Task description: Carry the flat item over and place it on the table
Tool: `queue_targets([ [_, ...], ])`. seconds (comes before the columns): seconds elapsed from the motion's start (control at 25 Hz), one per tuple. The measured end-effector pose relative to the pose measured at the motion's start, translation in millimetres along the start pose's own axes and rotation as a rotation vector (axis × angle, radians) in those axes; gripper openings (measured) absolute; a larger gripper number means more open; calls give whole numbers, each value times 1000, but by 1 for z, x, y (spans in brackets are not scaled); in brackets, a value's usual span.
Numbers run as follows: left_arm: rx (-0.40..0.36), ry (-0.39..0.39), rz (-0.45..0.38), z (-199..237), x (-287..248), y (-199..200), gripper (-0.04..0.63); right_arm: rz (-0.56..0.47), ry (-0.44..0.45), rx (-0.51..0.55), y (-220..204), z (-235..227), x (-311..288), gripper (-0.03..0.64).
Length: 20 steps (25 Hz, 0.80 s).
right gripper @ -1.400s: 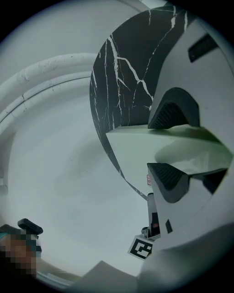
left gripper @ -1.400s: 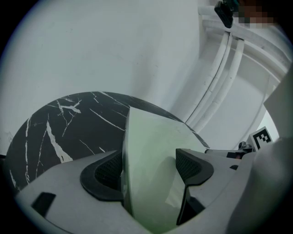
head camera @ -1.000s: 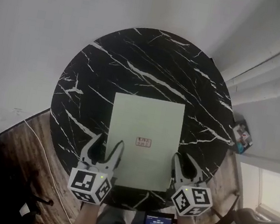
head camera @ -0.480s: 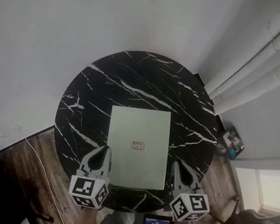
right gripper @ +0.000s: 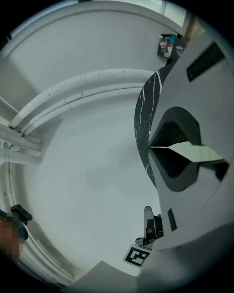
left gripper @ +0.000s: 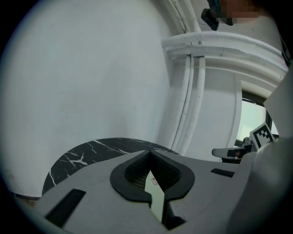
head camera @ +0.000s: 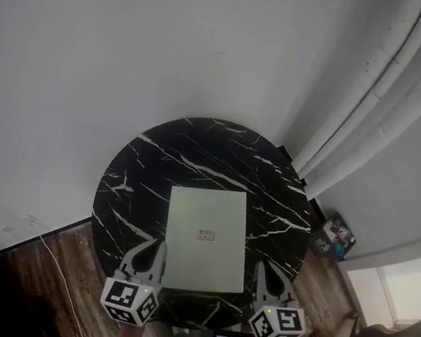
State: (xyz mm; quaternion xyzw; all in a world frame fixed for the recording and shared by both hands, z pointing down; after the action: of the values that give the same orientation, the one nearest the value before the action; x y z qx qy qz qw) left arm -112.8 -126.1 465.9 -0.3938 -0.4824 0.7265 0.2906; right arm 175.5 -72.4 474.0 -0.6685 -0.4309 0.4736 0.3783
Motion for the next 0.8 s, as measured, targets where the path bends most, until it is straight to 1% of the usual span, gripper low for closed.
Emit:
queue_targets([
  [0.2, -33, -24, -10, -10, 16, 4, 12, -28, -4, 54, 9, 17, 21, 21],
  [0.36, -40, -62, -59, -17, 27, 19, 14, -64, -17, 63, 18, 25, 36, 21],
  [0.48, -78, -72, -75, -22, 38, 29, 12, -85, -20, 69, 23, 32, 45, 21],
  [0.8, -107, -97, -126, -28, 67, 52, 12, -137, 3, 71, 35, 59, 63, 21],
])
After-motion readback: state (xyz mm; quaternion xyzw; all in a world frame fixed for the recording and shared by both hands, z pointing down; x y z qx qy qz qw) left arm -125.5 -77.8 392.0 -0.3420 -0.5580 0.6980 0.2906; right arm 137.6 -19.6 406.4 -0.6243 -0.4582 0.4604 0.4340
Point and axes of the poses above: the fingertips, and each gripper's own axes: x backward along the fingers, z to its left, y out of its top, the point moved 8 cm from there along x, backward along the fingers, and after that the axes turned 2 degrees about -y, right-handed, at the moved point
